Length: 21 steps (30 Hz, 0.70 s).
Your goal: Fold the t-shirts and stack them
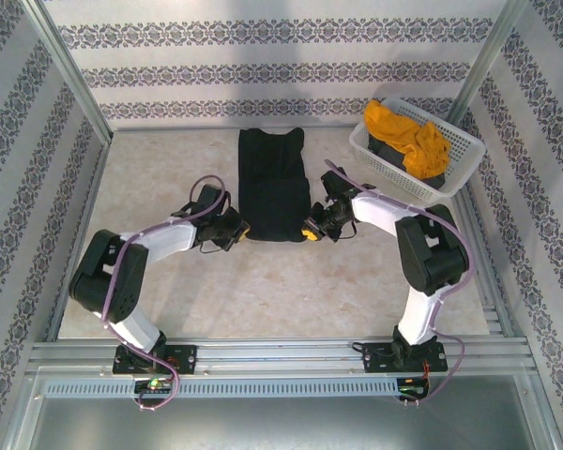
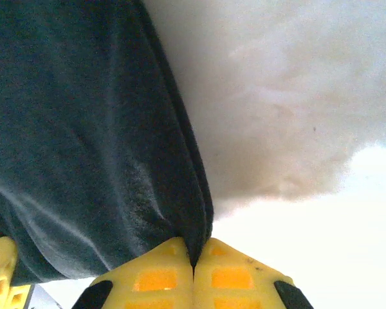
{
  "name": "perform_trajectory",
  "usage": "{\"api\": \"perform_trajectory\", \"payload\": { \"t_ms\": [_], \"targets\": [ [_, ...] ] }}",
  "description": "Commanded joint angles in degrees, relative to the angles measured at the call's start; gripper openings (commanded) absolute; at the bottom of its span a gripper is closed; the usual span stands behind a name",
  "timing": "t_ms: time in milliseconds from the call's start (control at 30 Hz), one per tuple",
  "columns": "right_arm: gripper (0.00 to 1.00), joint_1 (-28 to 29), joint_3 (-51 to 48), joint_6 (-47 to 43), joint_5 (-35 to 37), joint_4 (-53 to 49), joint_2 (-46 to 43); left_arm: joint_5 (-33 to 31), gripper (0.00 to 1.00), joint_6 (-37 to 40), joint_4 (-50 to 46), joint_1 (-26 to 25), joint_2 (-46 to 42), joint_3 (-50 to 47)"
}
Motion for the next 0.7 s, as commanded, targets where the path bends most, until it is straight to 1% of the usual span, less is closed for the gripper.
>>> {"api": "perform_trajectory", "payload": {
  "t_ms": [0, 67, 133, 233, 367, 467, 567, 667],
  "targets": [
    [0.0, 1.27, -5.29, -2.2, -0.78, -3.12, -4.96, 3.17, 0.0, 3.0, -3.8, -1.9, -3.7, -4.83],
    [0.0, 2.72, -9.78, -1.85, -1.99, -3.25, -7.73, 4.73, 0.0, 3.91, -5.52, -3.2, -6.81, -7.97],
    [0.0, 4.36, -15.2, -0.92, -3.08, -3.27, -11.45, 5.22, 0.0, 4.38, -8.15, -5.15, -11.74, -11.42],
    [0.0, 7.34, -20.57, 0.96, -5.06, -4.86, -18.01, 3.18, 0.0, 5.33, -14.03, -9.14, -19.68, -14.78],
    [0.0, 11.63, -22.99, 4.16, -5.09, -9.98, -27.02, -2.9, 0.0, 4.35, -19.21, -15.84, -30.13, -17.48],
    [0.0, 13.29, -23.1, 7.2, -3.09, -13.59, -33.62, -10.01, 0.0, 3.18, -20.56, -20.34, -38.24, -18.27],
    [0.0, 13.31, -21.43, 10.12, -0.4, -15.84, -38.14, -16.02, 0.0, 3.84, -21.18, -20.9, -42.66, -15.81],
    [0.0, 12.63, -16.77, 10.9, 2.48, -17.27, -38.7, -20.43, 0.0, 6.53, -19.92, -20.69, -42.16, -10.95]
  ]
}}
